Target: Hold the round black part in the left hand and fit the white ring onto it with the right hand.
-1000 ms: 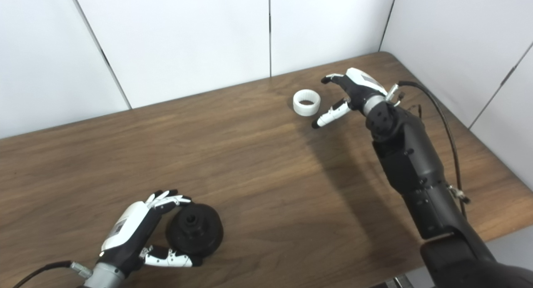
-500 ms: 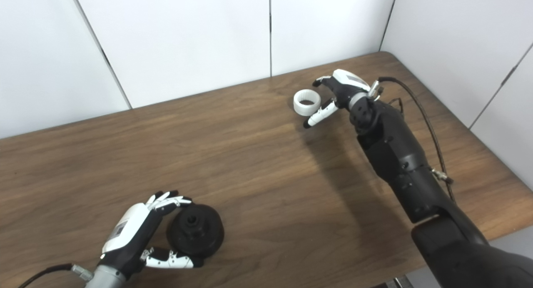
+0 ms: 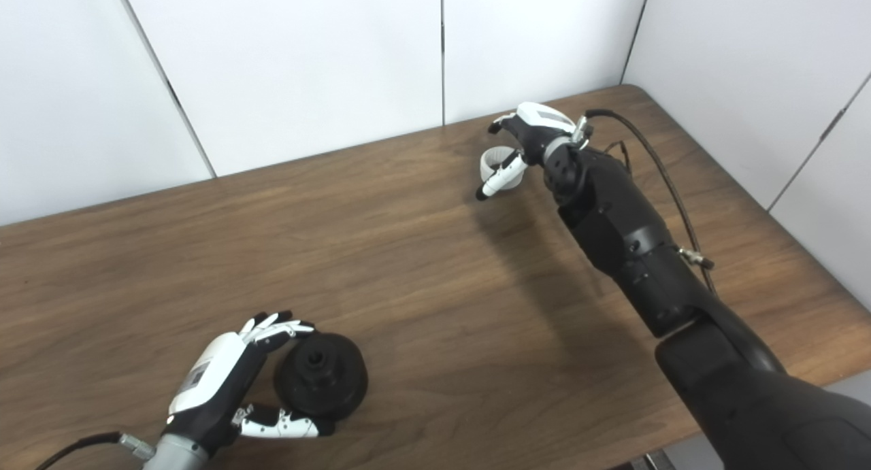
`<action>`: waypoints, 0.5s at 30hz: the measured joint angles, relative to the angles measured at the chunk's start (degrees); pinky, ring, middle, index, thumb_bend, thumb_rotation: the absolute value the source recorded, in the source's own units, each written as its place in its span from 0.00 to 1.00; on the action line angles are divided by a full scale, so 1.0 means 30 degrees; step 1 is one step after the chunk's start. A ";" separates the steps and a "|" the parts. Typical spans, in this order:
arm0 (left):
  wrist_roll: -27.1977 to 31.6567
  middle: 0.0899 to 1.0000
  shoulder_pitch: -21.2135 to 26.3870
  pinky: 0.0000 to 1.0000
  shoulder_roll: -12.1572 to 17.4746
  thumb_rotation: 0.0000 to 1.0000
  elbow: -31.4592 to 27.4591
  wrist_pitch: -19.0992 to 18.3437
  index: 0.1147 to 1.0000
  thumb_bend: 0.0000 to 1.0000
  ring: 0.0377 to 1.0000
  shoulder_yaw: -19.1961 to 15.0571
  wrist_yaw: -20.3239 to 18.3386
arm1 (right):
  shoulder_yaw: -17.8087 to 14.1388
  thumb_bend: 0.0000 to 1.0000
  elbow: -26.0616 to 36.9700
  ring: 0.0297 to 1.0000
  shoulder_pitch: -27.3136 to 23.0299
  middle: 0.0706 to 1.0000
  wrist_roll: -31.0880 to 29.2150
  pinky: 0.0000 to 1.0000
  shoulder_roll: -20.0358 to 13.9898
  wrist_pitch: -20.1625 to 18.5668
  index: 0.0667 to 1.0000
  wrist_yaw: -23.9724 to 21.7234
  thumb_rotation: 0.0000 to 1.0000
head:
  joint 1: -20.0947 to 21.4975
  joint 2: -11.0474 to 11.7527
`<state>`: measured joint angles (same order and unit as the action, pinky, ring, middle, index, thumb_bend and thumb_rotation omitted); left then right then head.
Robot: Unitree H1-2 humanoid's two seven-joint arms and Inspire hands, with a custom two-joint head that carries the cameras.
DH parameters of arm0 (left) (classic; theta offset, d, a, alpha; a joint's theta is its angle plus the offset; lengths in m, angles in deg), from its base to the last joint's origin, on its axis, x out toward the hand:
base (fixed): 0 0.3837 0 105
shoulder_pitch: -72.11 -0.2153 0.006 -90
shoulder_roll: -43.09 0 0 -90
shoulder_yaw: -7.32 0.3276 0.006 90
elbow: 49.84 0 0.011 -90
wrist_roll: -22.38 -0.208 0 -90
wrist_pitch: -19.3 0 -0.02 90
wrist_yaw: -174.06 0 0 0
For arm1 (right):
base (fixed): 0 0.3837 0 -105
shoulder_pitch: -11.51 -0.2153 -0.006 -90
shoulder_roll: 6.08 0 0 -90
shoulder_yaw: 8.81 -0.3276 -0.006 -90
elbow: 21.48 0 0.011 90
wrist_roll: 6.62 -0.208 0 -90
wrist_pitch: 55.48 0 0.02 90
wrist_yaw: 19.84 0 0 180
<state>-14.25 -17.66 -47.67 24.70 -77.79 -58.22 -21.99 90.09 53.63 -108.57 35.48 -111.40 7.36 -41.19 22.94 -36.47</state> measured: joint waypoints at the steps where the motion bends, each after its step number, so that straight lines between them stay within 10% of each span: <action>1: -0.0001 0.81 -0.0019 1.00 -0.0019 0.05 0.0000 0.0000 0.42 0.52 0.94 -0.0003 0.0008 | 0.0036 0.92 -0.0007 0.99 0.0000 0.94 -0.0001 1.00 0.0001 0.0000 0.83 0.0029 0.29 | 0.0000 -0.0029; 15: -0.0374 0.81 -0.0110 1.00 -0.0042 0.05 -0.0387 -0.0442 0.42 0.52 0.94 0.0153 -0.0088 | 0.0912 0.88 -0.0728 0.97 -0.0342 0.93 0.0061 1.00 -0.0223 0.0002 0.79 0.0412 0.28 | -0.0088 -0.0117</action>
<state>-15.37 -17.99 -47.79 23.54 -79.11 -57.76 -22.25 92.82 51.44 -109.59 35.67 -112.07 7.37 -39.95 22.68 -36.83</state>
